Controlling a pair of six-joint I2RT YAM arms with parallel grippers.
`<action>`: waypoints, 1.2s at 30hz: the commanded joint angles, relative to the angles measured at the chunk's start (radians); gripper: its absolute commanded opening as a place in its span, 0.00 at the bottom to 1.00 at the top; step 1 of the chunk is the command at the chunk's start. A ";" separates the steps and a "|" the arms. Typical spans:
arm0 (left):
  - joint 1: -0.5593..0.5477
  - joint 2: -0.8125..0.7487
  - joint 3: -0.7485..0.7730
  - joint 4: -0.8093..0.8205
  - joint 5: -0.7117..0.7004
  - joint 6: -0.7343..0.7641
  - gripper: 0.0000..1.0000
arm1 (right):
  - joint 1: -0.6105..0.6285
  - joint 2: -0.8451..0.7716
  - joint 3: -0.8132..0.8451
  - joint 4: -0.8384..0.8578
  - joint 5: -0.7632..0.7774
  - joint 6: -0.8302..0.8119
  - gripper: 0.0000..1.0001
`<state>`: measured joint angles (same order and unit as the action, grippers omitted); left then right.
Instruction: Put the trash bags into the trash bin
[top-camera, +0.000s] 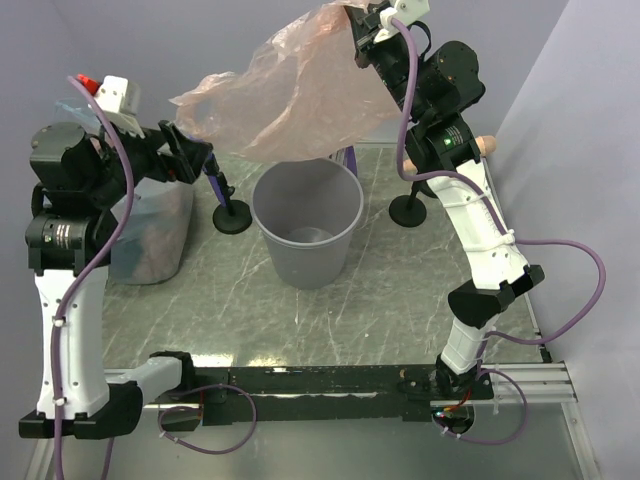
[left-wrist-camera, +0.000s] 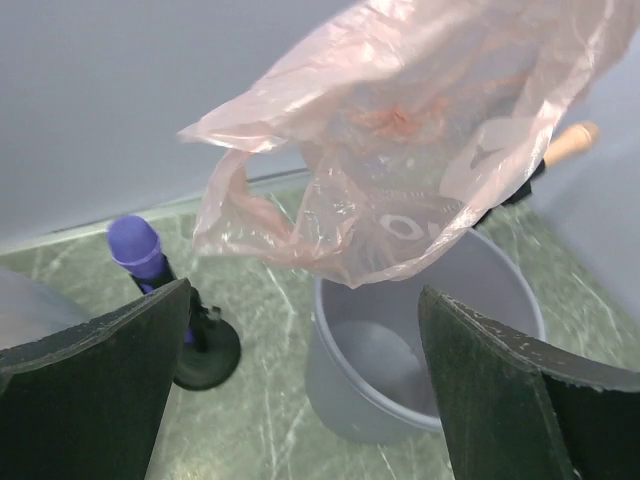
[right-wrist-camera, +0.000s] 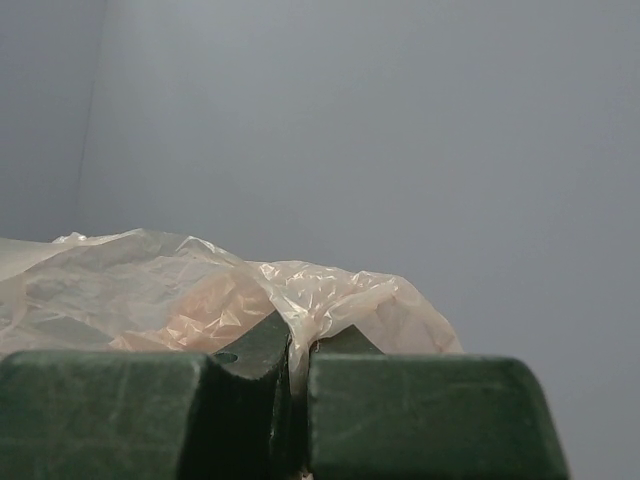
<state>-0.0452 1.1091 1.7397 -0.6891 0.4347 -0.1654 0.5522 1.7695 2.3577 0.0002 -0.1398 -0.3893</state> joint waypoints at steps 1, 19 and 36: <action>0.024 -0.008 0.015 0.118 -0.027 -0.036 0.99 | 0.005 -0.039 0.037 0.035 0.008 -0.008 0.00; 0.030 -0.008 -0.164 0.448 -0.044 -0.028 0.90 | 0.029 -0.074 0.000 0.003 -0.009 0.015 0.00; 0.028 0.201 0.027 0.435 0.616 -0.046 0.21 | 0.043 -0.131 -0.116 -0.063 -0.041 0.115 0.00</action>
<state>-0.0200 1.3251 1.6714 -0.2573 0.8177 -0.1844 0.5823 1.6997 2.2765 -0.0479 -0.1562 -0.3405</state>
